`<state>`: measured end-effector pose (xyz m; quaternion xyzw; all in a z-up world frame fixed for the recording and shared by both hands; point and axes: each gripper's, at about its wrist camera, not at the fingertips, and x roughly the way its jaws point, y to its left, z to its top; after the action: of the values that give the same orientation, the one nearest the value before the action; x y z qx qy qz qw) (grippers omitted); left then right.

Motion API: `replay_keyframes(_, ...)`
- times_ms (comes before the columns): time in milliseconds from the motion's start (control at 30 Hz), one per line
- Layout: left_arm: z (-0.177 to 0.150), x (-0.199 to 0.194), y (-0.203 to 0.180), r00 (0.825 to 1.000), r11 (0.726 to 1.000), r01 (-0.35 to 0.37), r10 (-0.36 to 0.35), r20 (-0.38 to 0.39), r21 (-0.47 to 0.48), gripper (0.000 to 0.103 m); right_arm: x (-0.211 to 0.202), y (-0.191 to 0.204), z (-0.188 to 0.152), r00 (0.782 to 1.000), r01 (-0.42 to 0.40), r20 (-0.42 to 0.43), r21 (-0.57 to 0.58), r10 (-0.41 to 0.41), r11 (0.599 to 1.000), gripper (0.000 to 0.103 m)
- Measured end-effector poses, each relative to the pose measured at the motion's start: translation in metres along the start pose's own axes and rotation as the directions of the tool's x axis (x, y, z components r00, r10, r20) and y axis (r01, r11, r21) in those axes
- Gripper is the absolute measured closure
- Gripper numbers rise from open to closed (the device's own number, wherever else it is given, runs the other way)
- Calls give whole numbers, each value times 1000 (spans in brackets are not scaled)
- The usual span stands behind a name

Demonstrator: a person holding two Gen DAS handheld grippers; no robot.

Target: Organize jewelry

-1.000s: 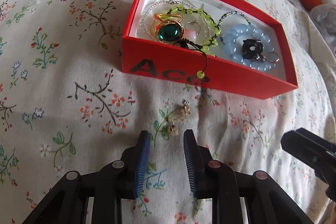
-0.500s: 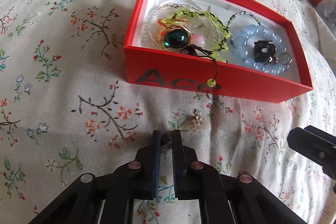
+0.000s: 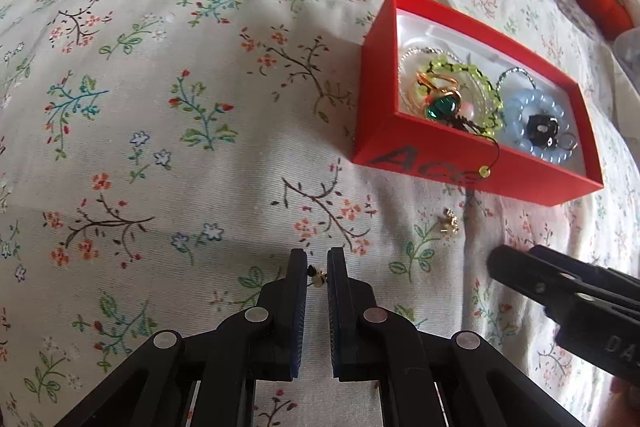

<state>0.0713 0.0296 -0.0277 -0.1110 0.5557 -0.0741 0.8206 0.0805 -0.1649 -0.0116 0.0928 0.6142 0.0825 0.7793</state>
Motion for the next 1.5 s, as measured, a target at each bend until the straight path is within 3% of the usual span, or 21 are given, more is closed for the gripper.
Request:
replay_keyframes(367,-1,-9,16,1000,999,24,-24,8,-37,98,15,24,7,1000,24,4,23,-24,999,52)
replay_keyframes(533,1,-9,17,1000,999,29,-29,7,-35,98,21,31,8,999,33,5,26,-33,999,59)
replay_keyframes(967,-1,-8,17,1000,999,11,-11,-5,-34,98,35,40,15,997,74,14,-18,-74,997,90)
replay_keyframes(1500,-5,-17,-1,1000,1000,-2,2,23,14,98,-5,6,0,999,45,25,-30,-44,999,90)
